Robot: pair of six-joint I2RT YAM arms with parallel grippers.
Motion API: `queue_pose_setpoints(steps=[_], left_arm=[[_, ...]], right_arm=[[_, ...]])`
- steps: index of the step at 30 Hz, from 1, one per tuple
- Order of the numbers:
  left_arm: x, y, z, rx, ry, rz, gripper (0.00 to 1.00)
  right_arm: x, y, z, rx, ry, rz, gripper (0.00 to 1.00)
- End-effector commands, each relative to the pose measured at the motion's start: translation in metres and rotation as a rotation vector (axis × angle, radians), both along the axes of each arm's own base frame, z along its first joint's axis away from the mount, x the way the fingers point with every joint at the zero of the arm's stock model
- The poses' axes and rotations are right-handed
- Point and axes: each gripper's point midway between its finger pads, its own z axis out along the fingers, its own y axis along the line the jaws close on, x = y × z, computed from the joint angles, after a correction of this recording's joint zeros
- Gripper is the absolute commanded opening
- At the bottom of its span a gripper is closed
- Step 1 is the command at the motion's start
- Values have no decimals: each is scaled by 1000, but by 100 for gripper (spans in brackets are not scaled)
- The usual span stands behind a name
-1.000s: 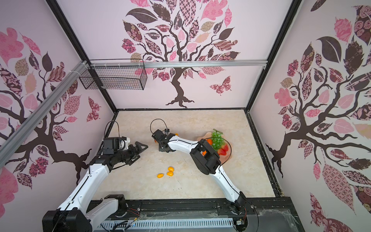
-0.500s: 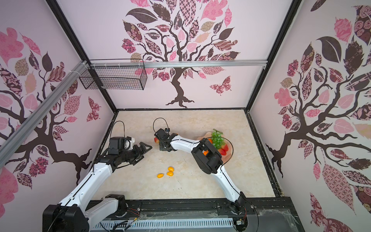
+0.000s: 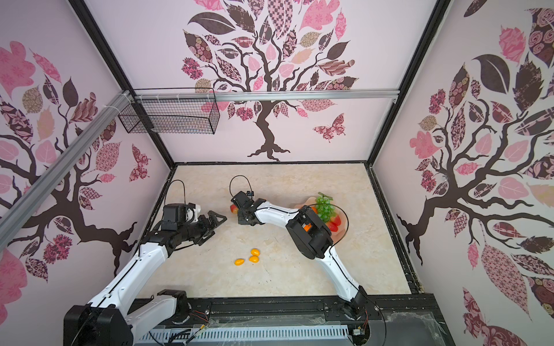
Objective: Arrange fruit in a fruit bowl
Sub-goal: Pick up the fruit from the center of the table.
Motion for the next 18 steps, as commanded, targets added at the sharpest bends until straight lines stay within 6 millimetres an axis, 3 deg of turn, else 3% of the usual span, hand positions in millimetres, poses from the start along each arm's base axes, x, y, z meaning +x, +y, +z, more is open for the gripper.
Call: queue_pose_setpoints(steps=[1,9,14,18], left_arm=[[2,1,0,13,-10,7,98],[-1,3,-1,22,-13,17,98],[-7,0,13,7,-80,22,98],[-14,-15,24,-10,-145,-15,98]], right_arm=[[-29,-14,-39,-78,129,28,10],[-25,0,-16,-16,111,65,0],[-23,6,30,56,49,100,0],[-27,-7,66,100,-16,93,0]])
